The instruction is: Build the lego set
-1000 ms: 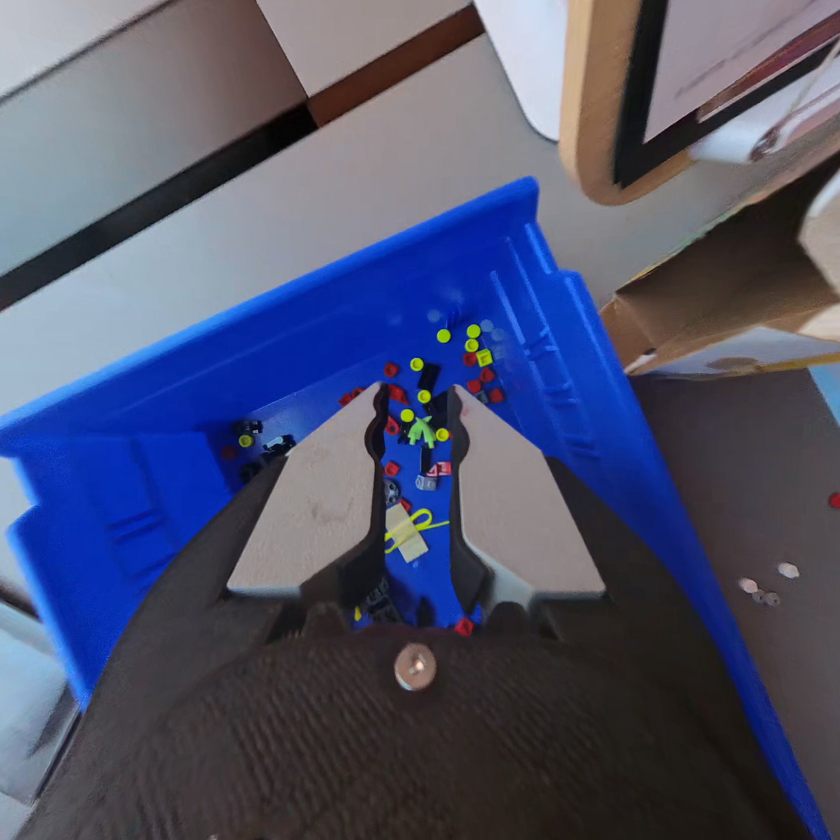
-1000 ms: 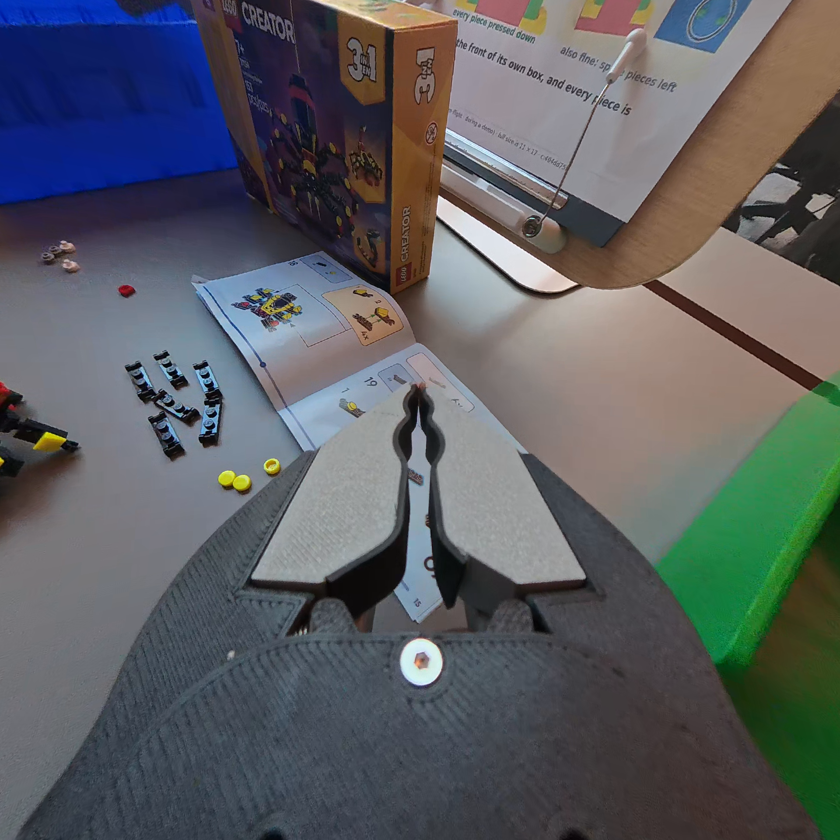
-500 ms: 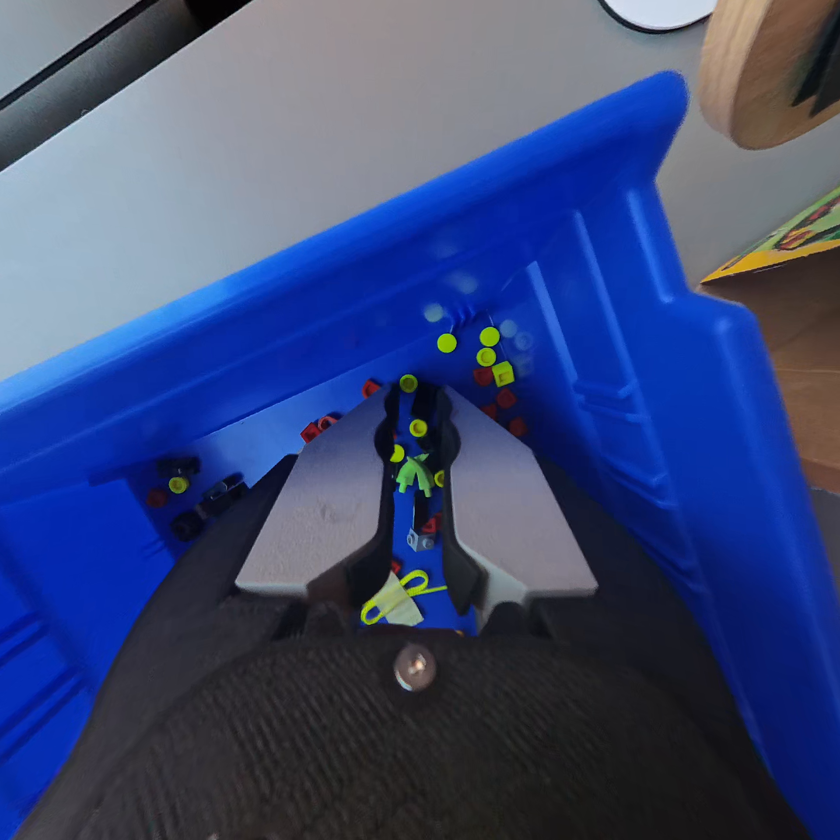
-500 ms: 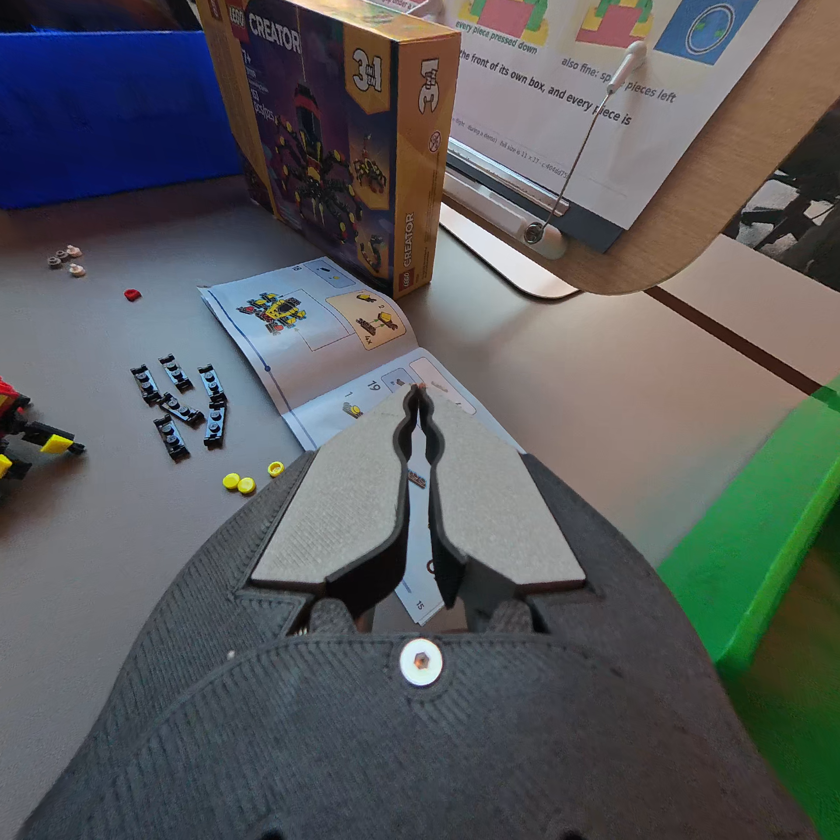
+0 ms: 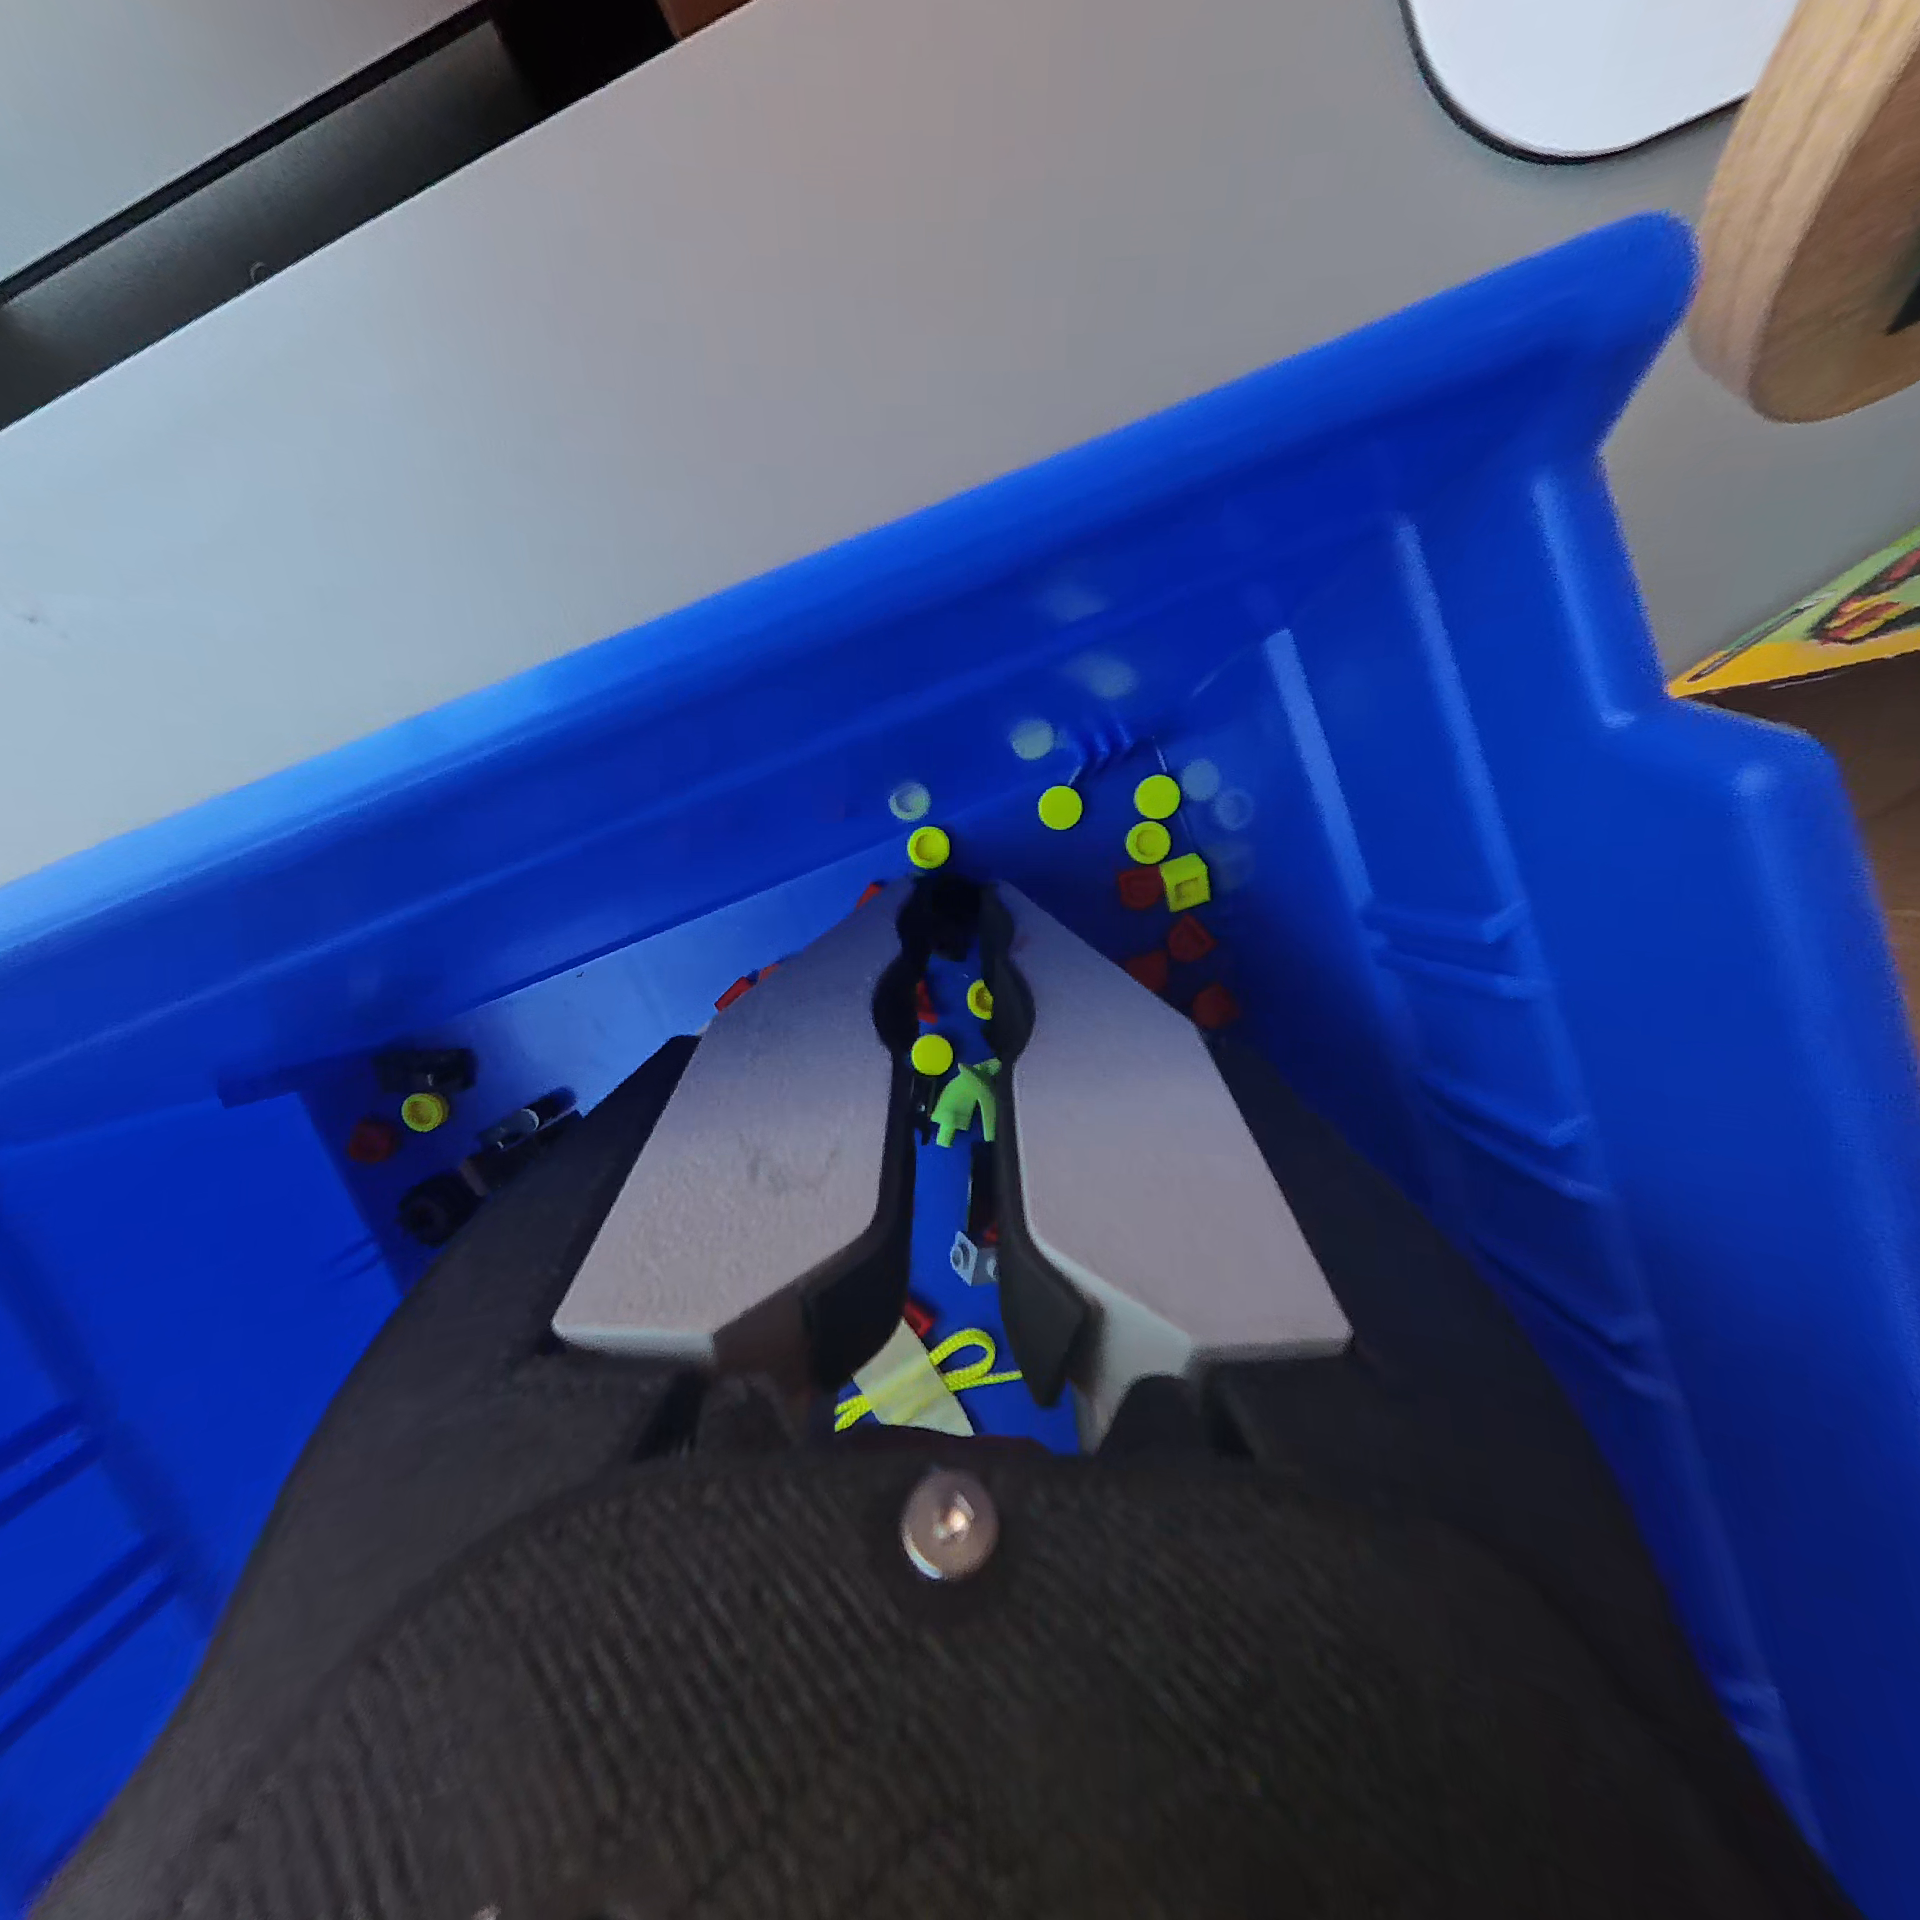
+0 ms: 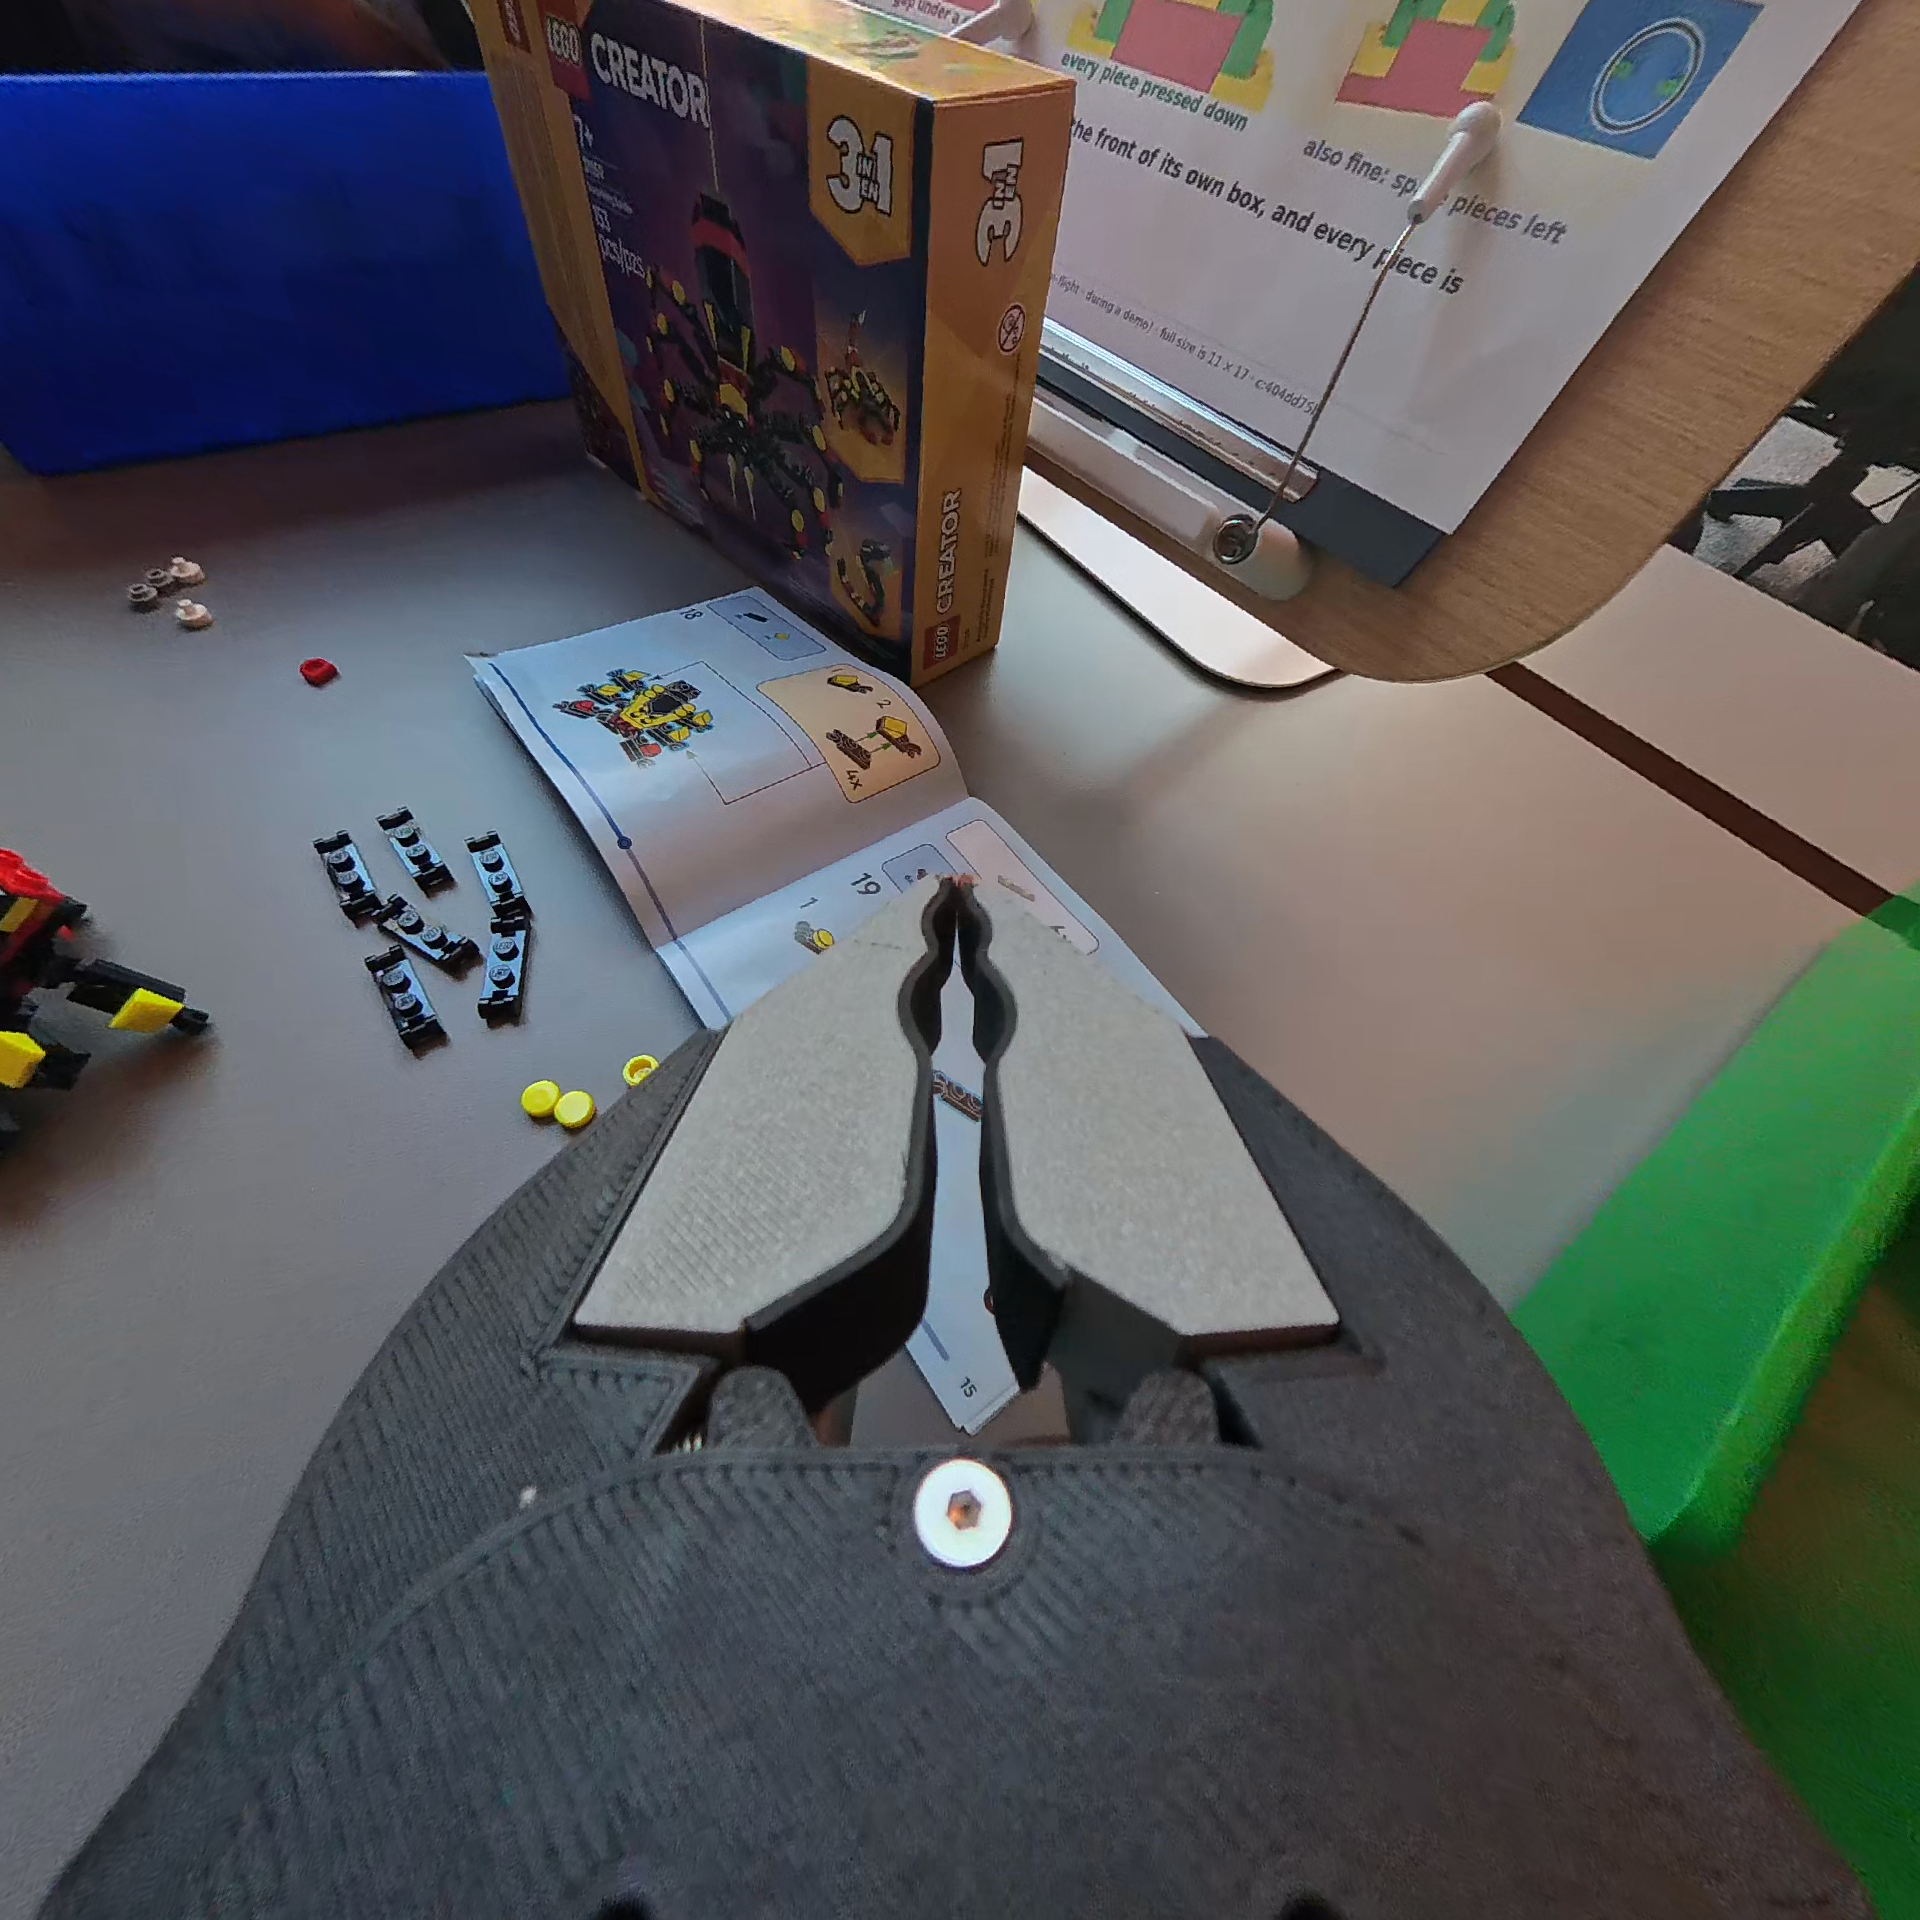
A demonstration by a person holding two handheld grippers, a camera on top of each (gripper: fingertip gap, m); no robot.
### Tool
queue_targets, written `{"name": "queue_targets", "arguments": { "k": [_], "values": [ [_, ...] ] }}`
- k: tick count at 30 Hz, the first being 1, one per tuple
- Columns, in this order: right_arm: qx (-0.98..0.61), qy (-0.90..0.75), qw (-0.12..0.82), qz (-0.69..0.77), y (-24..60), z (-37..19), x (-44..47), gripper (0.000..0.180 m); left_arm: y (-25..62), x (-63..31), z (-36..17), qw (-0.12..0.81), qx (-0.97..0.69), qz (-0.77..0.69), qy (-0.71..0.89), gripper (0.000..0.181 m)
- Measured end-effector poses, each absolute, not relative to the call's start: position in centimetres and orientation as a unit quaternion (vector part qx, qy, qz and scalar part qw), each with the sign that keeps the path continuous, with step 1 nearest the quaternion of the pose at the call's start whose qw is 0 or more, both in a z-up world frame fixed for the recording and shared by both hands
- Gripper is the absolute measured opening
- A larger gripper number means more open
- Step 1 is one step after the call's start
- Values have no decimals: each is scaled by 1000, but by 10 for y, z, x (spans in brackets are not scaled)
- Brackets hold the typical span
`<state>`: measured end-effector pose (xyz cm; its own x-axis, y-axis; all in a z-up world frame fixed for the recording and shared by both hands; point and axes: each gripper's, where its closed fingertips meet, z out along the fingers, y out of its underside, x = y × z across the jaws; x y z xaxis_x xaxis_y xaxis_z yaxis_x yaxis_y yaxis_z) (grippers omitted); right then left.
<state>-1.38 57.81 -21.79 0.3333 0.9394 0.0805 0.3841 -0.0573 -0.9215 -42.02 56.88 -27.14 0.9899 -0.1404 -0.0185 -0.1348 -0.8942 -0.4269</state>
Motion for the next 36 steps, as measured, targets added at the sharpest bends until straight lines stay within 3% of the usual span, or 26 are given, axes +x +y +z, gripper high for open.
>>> {"name": "queue_targets", "arguments": {
  "k": [1,20,25,36],
  "values": [
    [-665,-498,473,293,578,-218,-14,0,569,-420,-271,219,-973,-9,69,6],
    [-665,-498,472,293,578,-218,-14,0,561,-409,-263,214,-972,-45,80,0],
    [-665,-499,473,293,578,-218,-14,0,576,-420,-254,254,-965,0,68,8],
    [-664,-498,474,293,578,-217,-14,0,578,-422,-271,238,-970,0,56,10]
  ]
}}
